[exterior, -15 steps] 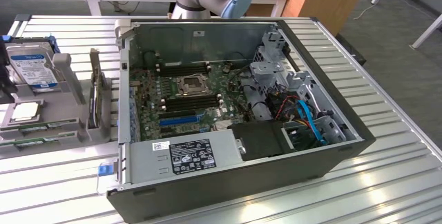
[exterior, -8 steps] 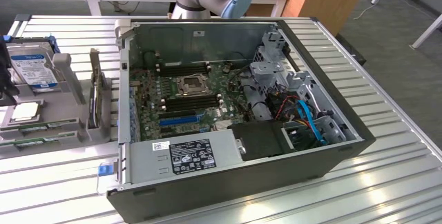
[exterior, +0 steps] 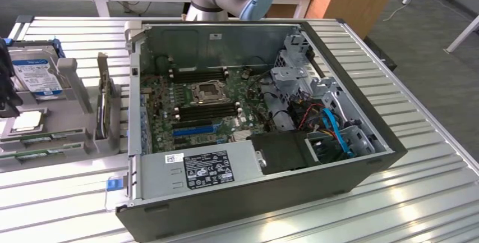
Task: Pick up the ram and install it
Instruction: 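Pick up the ram and move it above insertion slot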
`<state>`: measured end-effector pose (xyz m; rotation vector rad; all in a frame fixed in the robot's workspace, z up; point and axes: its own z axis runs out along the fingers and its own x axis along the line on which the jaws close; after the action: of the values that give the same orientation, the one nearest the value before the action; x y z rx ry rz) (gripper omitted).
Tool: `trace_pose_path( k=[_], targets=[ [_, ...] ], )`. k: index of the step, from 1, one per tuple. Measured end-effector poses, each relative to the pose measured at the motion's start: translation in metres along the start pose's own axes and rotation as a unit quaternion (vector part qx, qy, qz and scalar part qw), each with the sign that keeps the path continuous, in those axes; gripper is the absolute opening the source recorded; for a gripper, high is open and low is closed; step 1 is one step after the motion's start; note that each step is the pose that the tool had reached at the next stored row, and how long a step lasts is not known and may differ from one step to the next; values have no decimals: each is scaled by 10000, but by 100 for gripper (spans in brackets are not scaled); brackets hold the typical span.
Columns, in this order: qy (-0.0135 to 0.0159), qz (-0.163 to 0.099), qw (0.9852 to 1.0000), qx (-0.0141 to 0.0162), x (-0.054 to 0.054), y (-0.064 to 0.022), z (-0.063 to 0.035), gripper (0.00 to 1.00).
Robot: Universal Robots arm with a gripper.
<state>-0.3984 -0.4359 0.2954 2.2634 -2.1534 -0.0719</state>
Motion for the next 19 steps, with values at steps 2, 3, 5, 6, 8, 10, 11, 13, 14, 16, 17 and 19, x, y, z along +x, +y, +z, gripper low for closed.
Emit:
trace_pose_path(
  k=[2, 3, 5, 6, 8, 10, 11, 13, 14, 16, 17, 19],
  targets=[
    [0, 0, 10000, -1, 0, 0, 10, 29],
    [0, 0, 10000, -1, 0, 0, 14, 29],
    [0, 0, 10000, -1, 0, 1, 23, 29],
    [0, 0, 10000, 0, 1, 1, 27, 29],
    [0, 0, 10000, 0, 1, 1, 36, 29],
    [0, 0, 10000, 0, 1, 2, 47, 29],
    [0, 0, 10000, 0, 1, 2, 53, 29],
    [0, 0, 10000, 0, 1, 2, 67, 29],
    [0, 0, 10000, 0, 1, 2, 74, 29],
    [0, 0, 10000, 0, 2, 2, 90, 29],
    [0, 0, 10000, 0, 2, 2, 98, 29],
    [0, 0, 10000, 0, 2, 1, 115, 29]
  ],
)
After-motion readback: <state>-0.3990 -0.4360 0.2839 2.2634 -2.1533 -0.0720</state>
